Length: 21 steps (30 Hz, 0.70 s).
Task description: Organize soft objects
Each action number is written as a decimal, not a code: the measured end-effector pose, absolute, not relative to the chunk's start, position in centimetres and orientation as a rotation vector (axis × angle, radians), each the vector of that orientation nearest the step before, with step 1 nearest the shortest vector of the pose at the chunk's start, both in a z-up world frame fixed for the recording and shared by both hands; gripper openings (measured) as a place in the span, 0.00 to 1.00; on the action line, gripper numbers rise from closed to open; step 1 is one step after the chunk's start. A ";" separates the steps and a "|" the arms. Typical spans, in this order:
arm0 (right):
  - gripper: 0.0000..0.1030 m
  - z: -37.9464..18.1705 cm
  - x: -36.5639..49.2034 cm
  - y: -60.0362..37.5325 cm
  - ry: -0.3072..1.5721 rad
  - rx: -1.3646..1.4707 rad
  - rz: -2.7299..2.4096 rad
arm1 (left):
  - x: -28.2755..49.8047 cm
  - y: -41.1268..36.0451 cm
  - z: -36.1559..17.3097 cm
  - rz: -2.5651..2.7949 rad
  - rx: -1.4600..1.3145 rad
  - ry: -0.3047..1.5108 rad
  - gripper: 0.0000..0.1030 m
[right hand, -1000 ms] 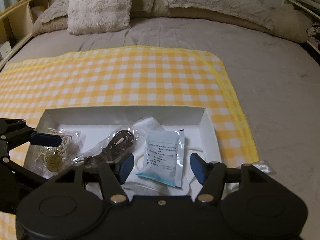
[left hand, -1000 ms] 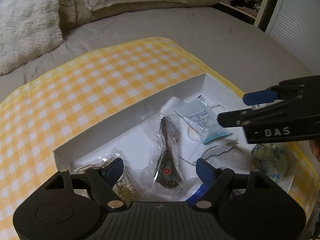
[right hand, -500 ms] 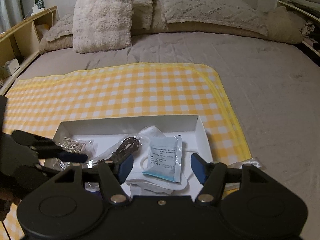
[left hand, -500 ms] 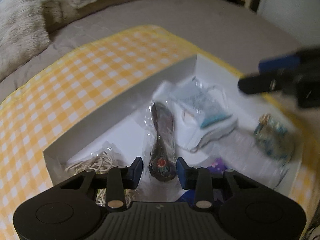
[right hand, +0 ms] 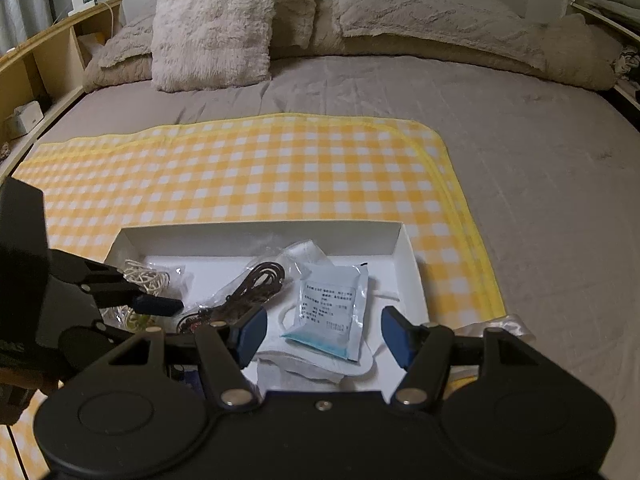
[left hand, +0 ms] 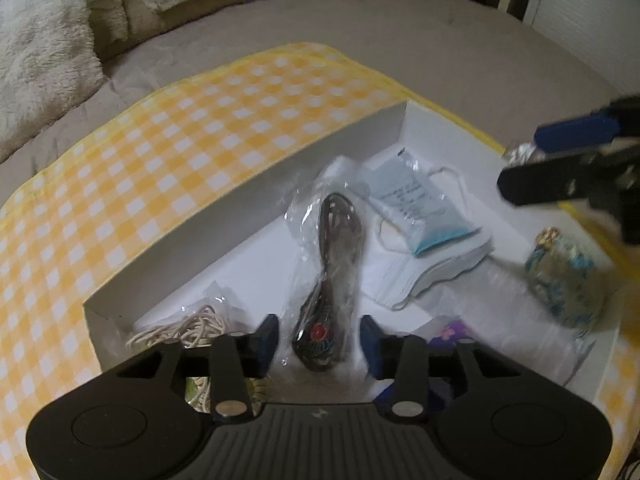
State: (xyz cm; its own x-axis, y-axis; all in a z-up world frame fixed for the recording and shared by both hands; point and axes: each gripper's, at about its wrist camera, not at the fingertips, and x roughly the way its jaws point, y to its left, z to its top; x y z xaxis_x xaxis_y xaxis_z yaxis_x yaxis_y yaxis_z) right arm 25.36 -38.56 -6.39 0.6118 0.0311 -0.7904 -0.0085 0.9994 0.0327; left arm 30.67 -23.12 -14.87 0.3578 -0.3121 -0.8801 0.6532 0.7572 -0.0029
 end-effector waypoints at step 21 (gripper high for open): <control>0.74 -1.2 19.8 -39.0 0.685 0.122 0.015 | 25.3 -16.4 -3.9 -0.462 0.087 0.774 1.00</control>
